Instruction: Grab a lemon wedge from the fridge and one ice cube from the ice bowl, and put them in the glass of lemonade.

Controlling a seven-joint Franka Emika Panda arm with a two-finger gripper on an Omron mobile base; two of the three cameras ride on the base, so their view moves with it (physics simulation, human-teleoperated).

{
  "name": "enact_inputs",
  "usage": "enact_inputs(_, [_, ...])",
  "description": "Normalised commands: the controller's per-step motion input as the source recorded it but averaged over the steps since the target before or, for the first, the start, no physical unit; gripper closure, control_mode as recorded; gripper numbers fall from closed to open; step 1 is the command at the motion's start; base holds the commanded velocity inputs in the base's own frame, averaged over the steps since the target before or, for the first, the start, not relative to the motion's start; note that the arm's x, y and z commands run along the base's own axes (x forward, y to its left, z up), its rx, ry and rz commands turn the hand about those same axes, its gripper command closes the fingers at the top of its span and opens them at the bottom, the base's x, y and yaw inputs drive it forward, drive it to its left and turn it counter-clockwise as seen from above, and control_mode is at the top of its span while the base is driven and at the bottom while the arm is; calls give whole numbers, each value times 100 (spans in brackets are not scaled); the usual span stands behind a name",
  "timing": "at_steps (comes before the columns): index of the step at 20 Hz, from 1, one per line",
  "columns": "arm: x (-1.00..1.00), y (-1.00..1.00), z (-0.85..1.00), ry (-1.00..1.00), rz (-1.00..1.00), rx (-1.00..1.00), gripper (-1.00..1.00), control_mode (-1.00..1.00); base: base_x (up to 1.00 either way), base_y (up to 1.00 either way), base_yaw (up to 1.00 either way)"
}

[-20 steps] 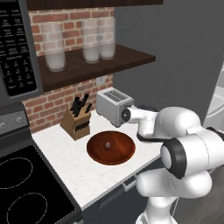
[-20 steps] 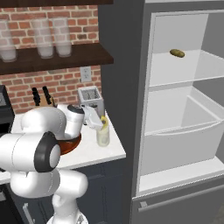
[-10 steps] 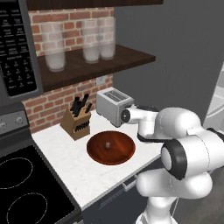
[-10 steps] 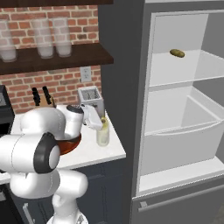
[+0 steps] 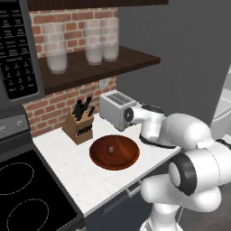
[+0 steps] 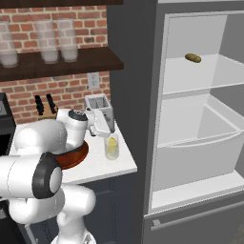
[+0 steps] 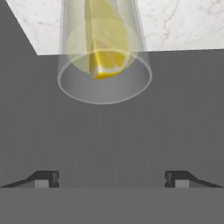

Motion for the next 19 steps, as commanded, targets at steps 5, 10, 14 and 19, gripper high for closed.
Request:
enact_inputs(5, [-64, 0, 42, 0, 0, 0, -100, -100, 0, 0, 0])
enact_inputs(10, [-73, 24, 64, -9, 4, 0, -100, -100, 0, 0, 0])
enact_inputs(14, [-65, 54, 64, -19, 11, 0, -100, -100, 0, 0, 0])
enact_inputs(19, [-57, 66, 56, -23, 15, 0, -100, -100, 0, 0, 0])
